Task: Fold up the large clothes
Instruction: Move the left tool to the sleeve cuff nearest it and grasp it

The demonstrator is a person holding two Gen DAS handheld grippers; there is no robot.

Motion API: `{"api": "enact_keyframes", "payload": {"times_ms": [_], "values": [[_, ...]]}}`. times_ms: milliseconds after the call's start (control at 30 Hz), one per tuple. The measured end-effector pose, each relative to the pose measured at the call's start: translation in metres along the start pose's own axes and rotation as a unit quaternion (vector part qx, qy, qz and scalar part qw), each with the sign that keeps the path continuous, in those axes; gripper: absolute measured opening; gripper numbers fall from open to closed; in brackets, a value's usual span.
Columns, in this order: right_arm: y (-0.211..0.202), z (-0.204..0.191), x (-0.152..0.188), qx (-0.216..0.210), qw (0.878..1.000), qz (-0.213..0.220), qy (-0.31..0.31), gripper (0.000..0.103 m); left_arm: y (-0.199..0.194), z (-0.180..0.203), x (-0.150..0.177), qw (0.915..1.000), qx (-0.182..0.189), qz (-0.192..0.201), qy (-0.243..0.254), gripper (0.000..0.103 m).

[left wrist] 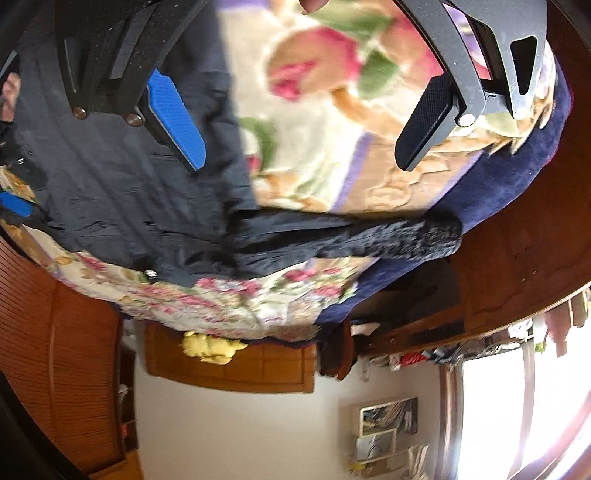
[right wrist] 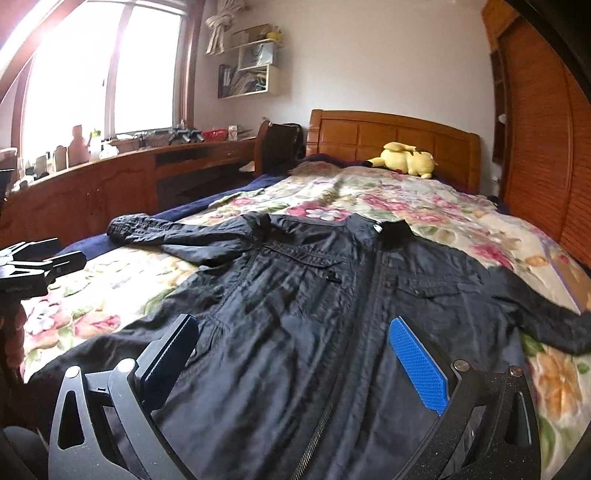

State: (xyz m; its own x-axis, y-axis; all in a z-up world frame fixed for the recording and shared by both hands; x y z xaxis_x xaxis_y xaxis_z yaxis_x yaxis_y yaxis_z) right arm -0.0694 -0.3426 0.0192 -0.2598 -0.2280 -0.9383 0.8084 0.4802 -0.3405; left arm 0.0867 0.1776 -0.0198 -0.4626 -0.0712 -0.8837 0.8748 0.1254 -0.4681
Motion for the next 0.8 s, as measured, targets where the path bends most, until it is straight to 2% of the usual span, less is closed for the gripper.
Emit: {"api": "enact_keyframes", "payload": {"times_ms": [167, 400, 600, 800], "values": [[0.017, -0.012, -0.023, -0.017, 1.000, 0.006, -0.014, 0.103, 0.028, -0.043, -0.002, 0.9995, -0.025, -0.017, -0.006, 0.103], [0.059, -0.037, -0.037, -0.047, 0.999, -0.003, -0.020, 0.103, 0.057, -0.086, -0.006, 0.9989, -0.025, -0.037, -0.013, 0.103], [0.089, -0.050, -0.026, -0.078, 0.995, -0.033, -0.045, 0.103, 0.088, -0.113, -0.006, 0.9981, -0.027, -0.055, -0.007, 0.103], [0.108, -0.045, -0.009, -0.102, 0.993, -0.052, -0.034, 0.103, 0.134, -0.145, -0.006, 0.9941, -0.043, -0.093, -0.036, 0.097]]}}
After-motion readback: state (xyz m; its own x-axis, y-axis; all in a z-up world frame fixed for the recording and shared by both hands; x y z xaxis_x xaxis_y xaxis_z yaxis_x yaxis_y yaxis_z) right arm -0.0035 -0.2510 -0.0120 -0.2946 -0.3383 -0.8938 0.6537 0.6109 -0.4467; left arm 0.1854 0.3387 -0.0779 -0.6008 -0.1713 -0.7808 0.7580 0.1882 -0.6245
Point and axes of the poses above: each gripper's, at about its wrist camera, not at the fingertips, and y roughly the way its jaws point, z to its right, x to its underside, the point moved 5 cm from there along y, roughly the way its jaws point, and after that the axes turned 4 degrees about z, right-handed, at the moved point
